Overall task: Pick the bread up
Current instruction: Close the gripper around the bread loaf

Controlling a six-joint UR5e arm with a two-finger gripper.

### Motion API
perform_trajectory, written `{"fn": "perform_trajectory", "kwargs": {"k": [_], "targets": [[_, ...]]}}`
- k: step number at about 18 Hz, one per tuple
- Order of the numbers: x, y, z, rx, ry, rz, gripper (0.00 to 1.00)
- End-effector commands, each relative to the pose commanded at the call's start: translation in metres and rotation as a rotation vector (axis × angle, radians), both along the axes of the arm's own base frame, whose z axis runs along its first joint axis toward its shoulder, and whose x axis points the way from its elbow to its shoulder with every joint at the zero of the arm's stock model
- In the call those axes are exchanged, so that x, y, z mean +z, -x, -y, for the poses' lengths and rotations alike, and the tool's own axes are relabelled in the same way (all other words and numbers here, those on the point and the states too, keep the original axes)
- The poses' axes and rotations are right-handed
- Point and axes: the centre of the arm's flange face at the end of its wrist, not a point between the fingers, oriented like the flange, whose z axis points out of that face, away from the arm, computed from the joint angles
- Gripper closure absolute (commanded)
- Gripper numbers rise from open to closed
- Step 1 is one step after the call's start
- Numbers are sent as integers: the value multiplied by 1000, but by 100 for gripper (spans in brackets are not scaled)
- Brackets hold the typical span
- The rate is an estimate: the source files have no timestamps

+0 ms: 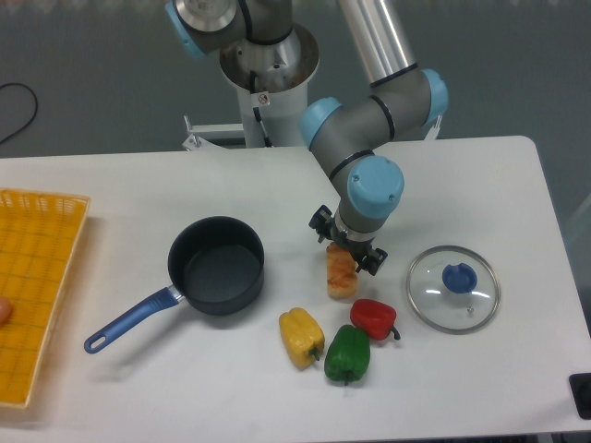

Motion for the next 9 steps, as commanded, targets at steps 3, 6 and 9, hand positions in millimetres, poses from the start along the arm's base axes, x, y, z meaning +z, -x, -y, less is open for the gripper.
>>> {"fn": "perform_trajectory", "kwargs": {"k": [3,6,9], "targets": [[0,0,-1,3,-2,-4,50],[1,1,-2,5,-5,-9,66],[1,2,-1,6,-8,-15,75]]}}
